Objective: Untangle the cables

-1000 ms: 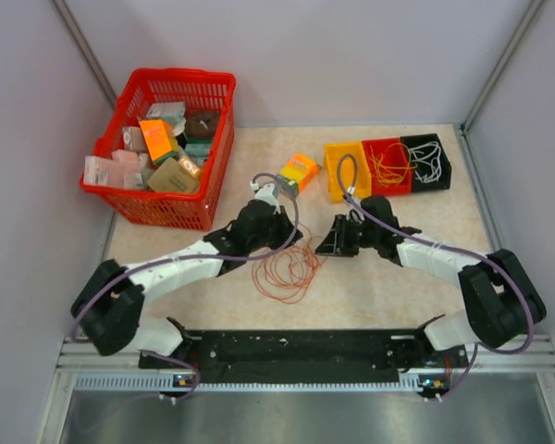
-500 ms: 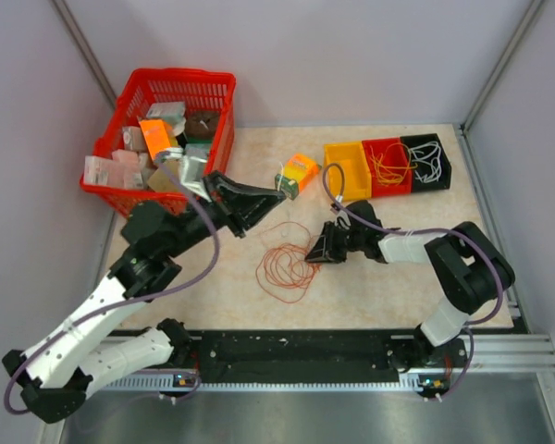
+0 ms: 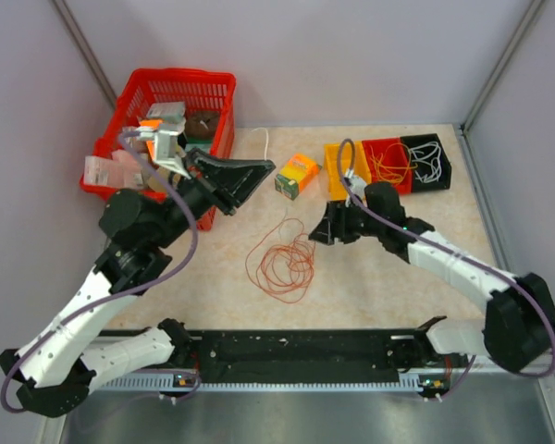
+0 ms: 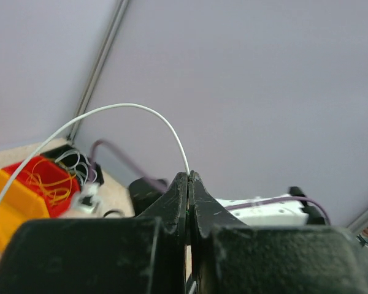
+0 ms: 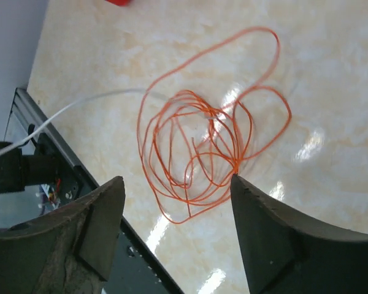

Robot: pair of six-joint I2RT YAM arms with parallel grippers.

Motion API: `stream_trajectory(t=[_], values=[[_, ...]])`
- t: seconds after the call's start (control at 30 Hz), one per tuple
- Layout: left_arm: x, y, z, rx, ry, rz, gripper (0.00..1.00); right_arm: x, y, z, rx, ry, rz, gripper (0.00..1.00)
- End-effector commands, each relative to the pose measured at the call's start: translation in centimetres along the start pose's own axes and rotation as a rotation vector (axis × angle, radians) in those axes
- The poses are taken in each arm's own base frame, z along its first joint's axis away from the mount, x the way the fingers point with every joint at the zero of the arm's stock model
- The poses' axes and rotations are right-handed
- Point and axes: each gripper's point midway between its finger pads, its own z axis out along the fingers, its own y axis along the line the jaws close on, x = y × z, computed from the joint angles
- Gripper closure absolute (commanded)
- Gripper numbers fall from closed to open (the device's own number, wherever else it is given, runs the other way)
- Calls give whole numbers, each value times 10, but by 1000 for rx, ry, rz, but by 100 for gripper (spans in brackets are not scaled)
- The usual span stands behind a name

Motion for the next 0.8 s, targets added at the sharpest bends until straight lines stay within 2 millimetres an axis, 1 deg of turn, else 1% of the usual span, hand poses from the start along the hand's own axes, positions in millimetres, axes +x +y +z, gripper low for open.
stream_trajectory(t=[0.0,0.03,0.07,0.13,0.2,0.27,0.3,0.37,0.43,0.53,0.63,0.7,0.73,0.77], values=[[3,15,10,-56,-18,-43,100,-20,41,-40,-132,-99,-361,29],[2,14,11,-51,-20,-45,100,-24,56,-45,-194,-140,-421,27],[-1,11,11,-42,-25,-47,100,-21,69,-46,-241,-156,-472,25],[-6,6,12,-30,-33,-43,100,-15,84,-43,-288,-159,-557,24],[-12,2,11,-27,-41,-42,100,-19,95,-38,-295,-205,-619,23],[-15,0,10,-27,-44,-37,100,-28,106,-36,-285,-276,-669,23],[-16,-1,9,-26,-43,-37,100,-36,109,-35,-262,-320,-692,23],[-19,-3,6,-25,-50,-34,100,-47,116,-32,-272,-368,-716,23],[-22,-6,4,-20,-58,-31,100,-48,127,-29,-317,-367,-748,23],[-29,-10,2,-18,-69,-20,100,-40,145,-24,-384,-357,-792,23],[-33,-13,1,-11,-79,-14,100,-42,158,-16,-401,-380,-774,24],[-33,-13,1,-8,-80,-13,100,-48,167,-13,-378,-411,-791,25],[-35,-14,1,-7,-84,-13,100,-49,173,-12,-382,-410,-793,25],[-35,-14,1,-7,-86,-11,100,-51,176,-11,-380,-410,-781,29]])
